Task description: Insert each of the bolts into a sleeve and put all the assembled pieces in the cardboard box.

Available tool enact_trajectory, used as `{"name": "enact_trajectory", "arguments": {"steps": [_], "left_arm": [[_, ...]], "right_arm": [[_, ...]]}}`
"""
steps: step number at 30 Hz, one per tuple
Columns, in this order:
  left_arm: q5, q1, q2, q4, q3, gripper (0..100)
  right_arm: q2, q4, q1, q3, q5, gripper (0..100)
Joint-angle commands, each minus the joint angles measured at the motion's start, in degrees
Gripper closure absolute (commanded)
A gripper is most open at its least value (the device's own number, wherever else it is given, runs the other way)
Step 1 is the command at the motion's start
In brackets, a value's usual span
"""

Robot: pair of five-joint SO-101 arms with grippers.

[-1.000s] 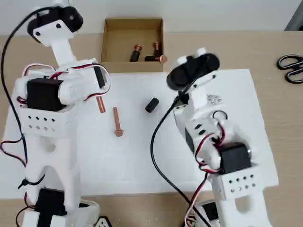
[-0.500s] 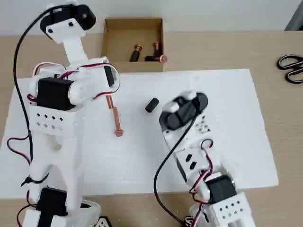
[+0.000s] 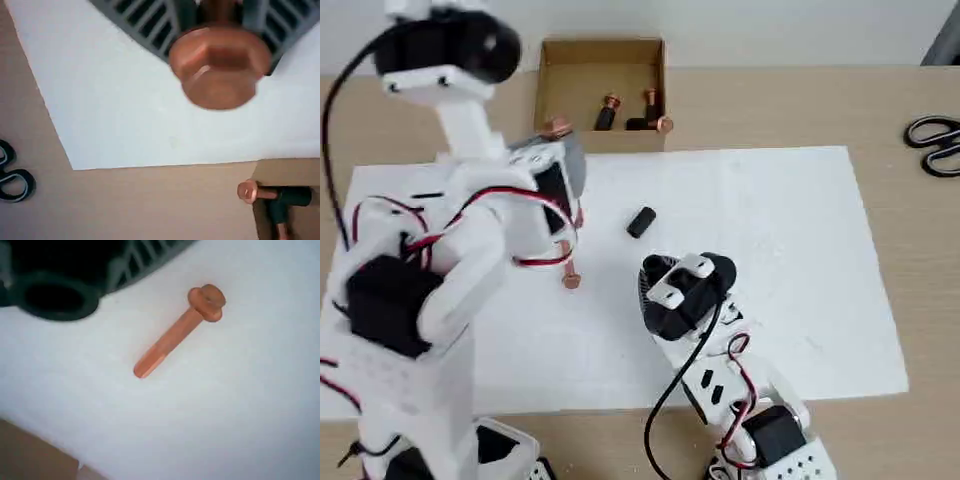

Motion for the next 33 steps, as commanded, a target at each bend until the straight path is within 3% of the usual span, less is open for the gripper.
{"name": "enact_trajectory", "arguments": {"steps": [1,6,13,16,22,33], "left_arm": [[-0.44,0.44,-1.58,-5.98,8.04,99],[1.85,0.44,-2.46,-21.19,19.12,99],[1.93,2.90,-12.13,-32.26,33.10,99],[1.05,5.89,-20.31,-37.10,41.01,99],[-3.43,6.51,-28.22,-54.51,63.34,99],[-3.25,8.97,-29.19,-58.99,69.85,99]], "right_arm": [[-0.31,-1.19,-0.31,-0.44,-0.53,99.4],[0.22,-1.19,-0.31,-0.35,-5.01,99.5],[0.31,-0.84,-0.22,-0.18,-6.15,99.5],[0.31,-1.27,-0.22,0.70,-6.15,99.5],[0.31,-2.42,-0.22,1.23,-7.74,99.5],[0.31,-2.86,-0.40,1.23,-8.62,99.5]]}}
